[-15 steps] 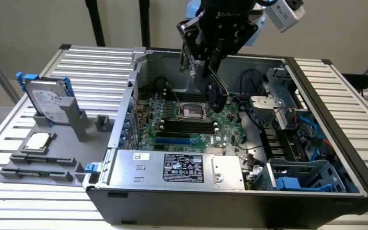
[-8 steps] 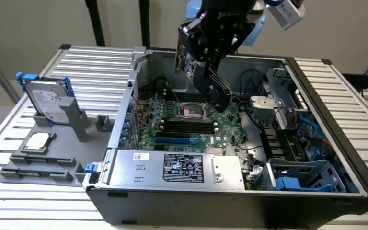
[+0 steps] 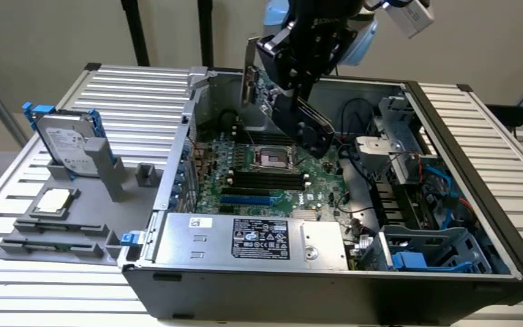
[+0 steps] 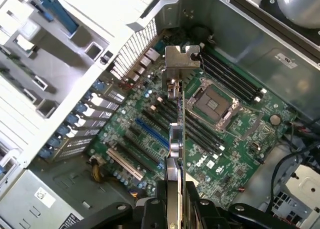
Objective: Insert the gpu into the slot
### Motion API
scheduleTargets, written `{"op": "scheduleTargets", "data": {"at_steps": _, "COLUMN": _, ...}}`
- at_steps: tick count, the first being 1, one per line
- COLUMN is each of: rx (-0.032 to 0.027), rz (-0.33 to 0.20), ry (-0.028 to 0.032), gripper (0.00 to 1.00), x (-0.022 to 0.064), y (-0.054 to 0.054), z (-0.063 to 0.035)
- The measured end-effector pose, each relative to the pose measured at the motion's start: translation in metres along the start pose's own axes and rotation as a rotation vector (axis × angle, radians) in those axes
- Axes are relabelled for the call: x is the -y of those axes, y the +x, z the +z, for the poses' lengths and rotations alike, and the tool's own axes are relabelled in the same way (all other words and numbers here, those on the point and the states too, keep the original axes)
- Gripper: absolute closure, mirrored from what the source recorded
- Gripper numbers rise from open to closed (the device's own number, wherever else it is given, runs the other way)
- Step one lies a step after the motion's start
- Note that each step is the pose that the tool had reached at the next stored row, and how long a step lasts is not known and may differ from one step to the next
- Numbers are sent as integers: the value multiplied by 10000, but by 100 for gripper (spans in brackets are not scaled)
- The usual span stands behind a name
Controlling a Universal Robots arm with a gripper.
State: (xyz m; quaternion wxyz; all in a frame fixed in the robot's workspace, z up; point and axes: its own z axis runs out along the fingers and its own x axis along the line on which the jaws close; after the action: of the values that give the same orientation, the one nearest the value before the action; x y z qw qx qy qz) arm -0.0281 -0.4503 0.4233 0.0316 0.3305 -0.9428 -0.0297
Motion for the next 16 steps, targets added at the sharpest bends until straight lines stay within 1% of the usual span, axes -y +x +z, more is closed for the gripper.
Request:
{"op": "scheduleTargets", "data": {"at_steps": 10, "rx": -132, "rz": -1815, "ry": 76, "gripper": 74, "x": 1, "y": 0, "z": 12}}
{"op": "scheduleTargets", "data": {"at_steps": 16, "rx": -191, "rz": -2904, "ry": 94, "gripper": 74, "x": 2, "y": -1, "z": 27}}
